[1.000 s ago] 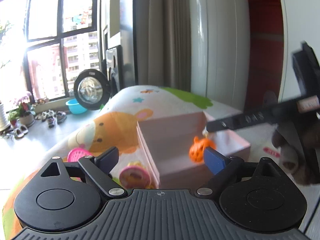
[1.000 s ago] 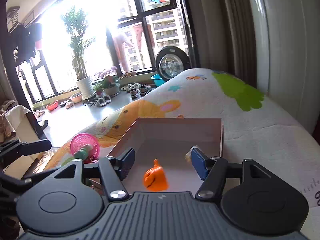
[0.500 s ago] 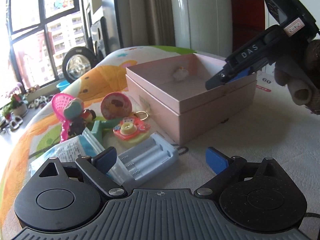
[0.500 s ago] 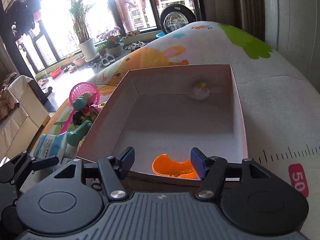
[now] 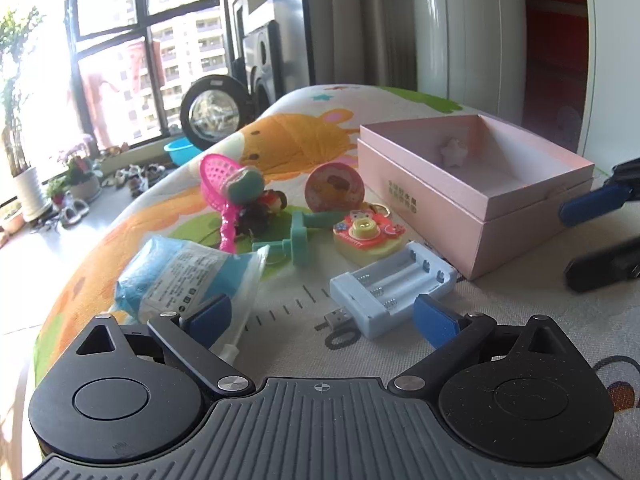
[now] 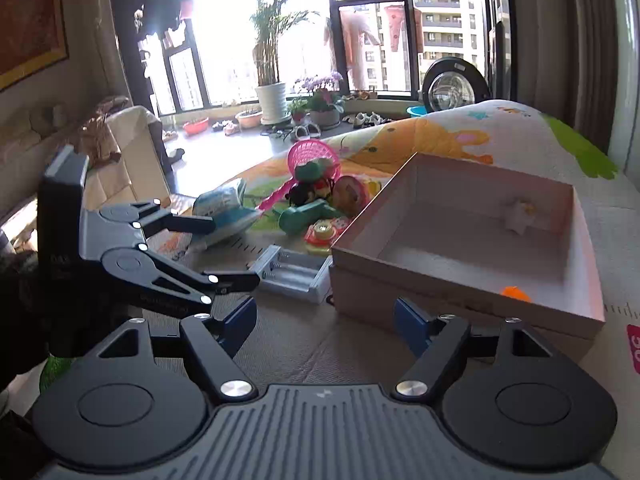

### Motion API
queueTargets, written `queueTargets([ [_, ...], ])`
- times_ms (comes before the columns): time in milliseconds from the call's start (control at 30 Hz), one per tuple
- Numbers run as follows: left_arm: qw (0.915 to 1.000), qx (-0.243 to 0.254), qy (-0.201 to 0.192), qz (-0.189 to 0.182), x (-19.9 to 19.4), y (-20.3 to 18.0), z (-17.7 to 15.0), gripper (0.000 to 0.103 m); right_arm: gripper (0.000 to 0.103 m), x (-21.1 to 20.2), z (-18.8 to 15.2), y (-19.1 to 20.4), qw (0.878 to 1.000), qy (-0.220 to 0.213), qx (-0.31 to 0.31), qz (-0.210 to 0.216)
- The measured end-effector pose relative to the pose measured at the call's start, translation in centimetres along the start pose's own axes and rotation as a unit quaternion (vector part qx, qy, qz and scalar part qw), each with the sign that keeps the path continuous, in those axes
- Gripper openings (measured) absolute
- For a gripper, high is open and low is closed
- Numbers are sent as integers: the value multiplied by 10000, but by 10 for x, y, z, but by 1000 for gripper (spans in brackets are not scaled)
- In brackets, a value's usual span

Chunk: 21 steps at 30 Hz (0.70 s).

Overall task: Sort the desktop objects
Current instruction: 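Grasp the white battery holder with the right tool while the left grasps the blue tissue pack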

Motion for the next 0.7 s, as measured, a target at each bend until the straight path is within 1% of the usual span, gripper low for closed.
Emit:
queueTargets([
  [100,9996,-165,-137,179,-13,12,5,101,76,26,3,0,9999,55,-51,-128],
  [167,9990,-279,-210,295,-20,22,8,102,78,42,12,-1,10000,-3,19,-69],
  [200,9984,-332,-258,381,-22,29,11,102,80,51,16,2,10000,12,-17,-75],
  [267,9969,-458,-339,551,-26,41,16,102,89,67,22,9,9999,108,-73,-78],
  [367,9923,-781,-354,894,-27,62,21,103,91,91,25,23,9991,384,132,95],
  [433,9864,-1197,-208,1111,-19,77,24,103,91,102,23,30,9987,484,157,-7],
  [467,9830,-1443,-111,1125,-13,83,25,103,90,103,22,32,9988,461,121,-111],
  [533,9775,-1804,37,1095,0,89,28,103,82,98,19,35,9988,422,-18,-232],
  [600,9712,-2059,154,1187,14,95,30,103,80,86,13,33,9990,414,40,-181],
  [667,9670,-2186,269,1279,30,99,33,103,80,70,3,30,9989,416,38,-194],
  [700,9649,-2203,333,1387,38,102,34,103,80,61,-3,27,9989,419,21,-227],
])
Point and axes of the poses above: each gripper's, at about its wrist camera, not at the fingertips, and x roughly the way its jaws point, y to its left, z to its top, the point moved 10 cm from there along x, roughly the way its jaws point, and after that the axes turned 10 degrees about -x, right-handed, at the moved point
